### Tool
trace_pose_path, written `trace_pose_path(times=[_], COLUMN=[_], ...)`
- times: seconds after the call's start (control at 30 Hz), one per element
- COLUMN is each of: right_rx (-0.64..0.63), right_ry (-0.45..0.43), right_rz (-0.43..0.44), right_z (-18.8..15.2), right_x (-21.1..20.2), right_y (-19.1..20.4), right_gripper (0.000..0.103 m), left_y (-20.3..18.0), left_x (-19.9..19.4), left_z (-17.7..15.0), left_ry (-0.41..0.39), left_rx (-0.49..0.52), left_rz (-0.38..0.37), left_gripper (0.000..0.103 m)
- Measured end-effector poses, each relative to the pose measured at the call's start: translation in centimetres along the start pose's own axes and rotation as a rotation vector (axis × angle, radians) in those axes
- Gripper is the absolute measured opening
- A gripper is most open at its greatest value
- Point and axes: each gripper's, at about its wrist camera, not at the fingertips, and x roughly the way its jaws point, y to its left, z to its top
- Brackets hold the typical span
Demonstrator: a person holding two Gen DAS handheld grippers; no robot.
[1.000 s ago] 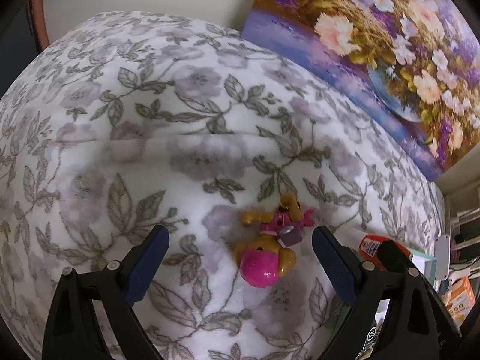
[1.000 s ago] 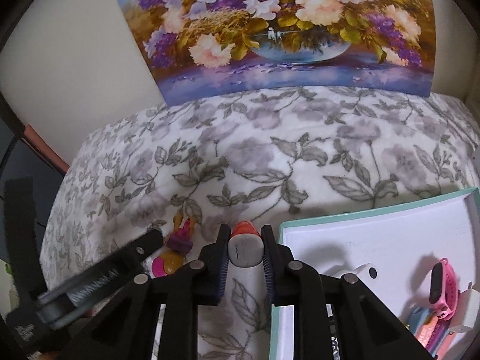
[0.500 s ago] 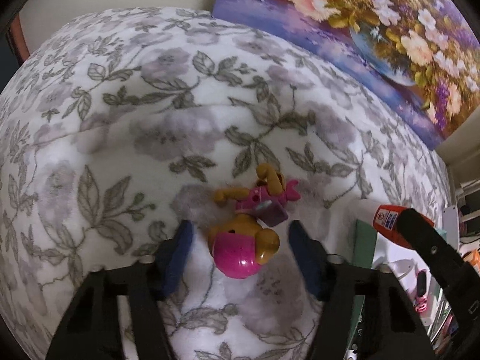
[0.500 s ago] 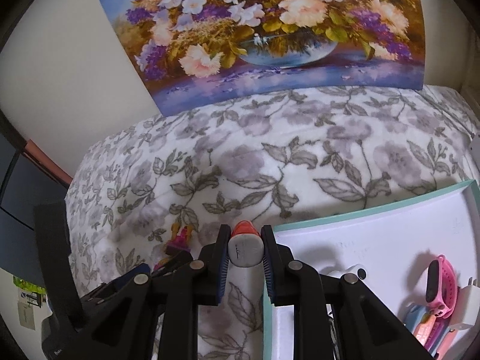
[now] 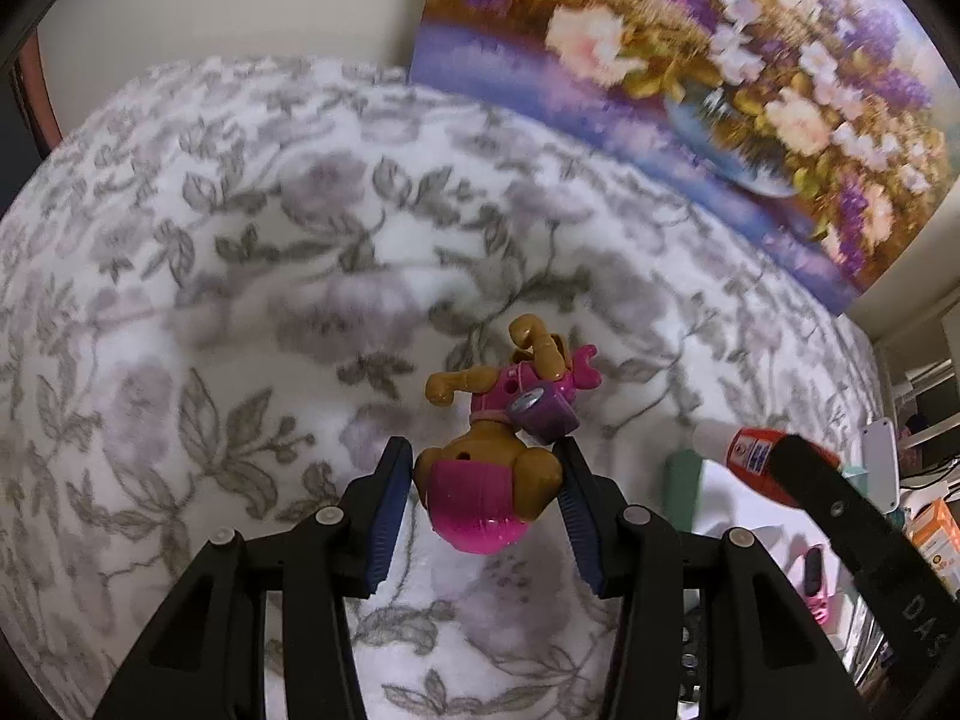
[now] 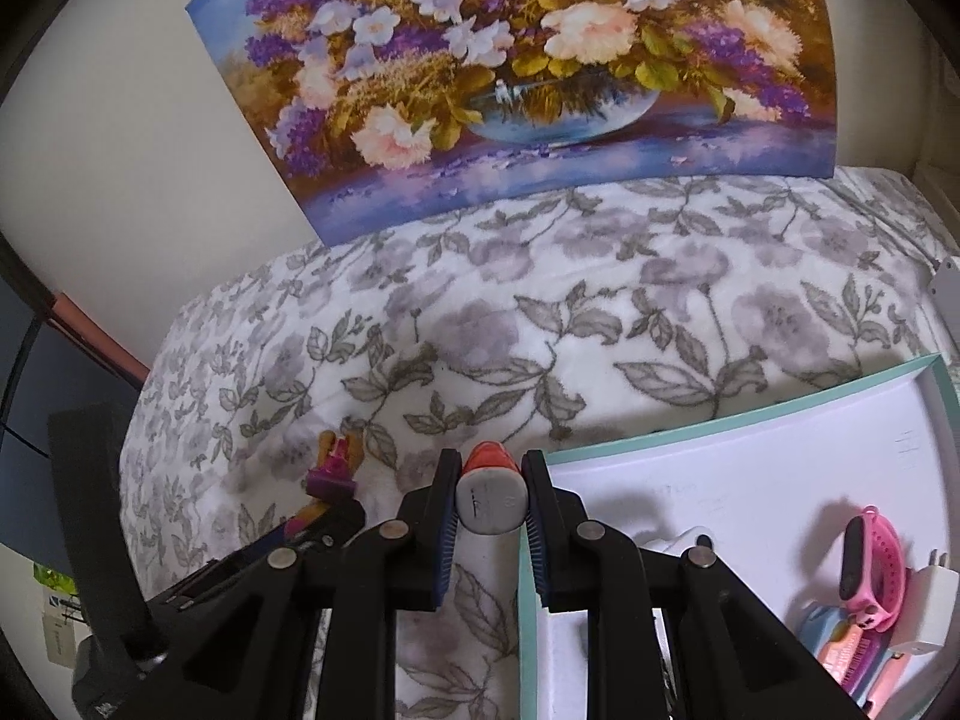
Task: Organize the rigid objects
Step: 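Carry the toy figure and glue stick over the white tray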
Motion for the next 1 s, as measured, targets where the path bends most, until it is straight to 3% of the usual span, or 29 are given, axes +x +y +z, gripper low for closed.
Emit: trace_pose_path(times=[0.27, 0.4, 0.67, 1.0], right_rx=[0.033, 0.055, 0.138, 0.199], right_ry=[-0.048, -0.069, -0.063, -0.031], right_rz=[-0.011, -0.064, -0.127, -0.162], right_z=[0.4, 0.4, -0.3, -2.1], right_x=[-3.9, -5.8, -7.6, -8.7], right_y=[-1.7, -3.8, -8.9, -12.2], right_gripper=[0.022, 0.022, 0.022, 0.022], left_y=[-4.2, -7.3, -13.2, -16.9], left_x=[-4.4, -5.4, -5.3, -3.9], left_z=[-0.1, -1.1, -4.1, -7.1], left_ry=[-0.081, -0.098, -0.073, -0.017], left_rx=[0.09, 0.168, 0.315, 0.423], left_rz=[-0.016, -0.023, -0.024, -0.033], left_gripper=[0.05, 0.05, 0.05, 0.05])
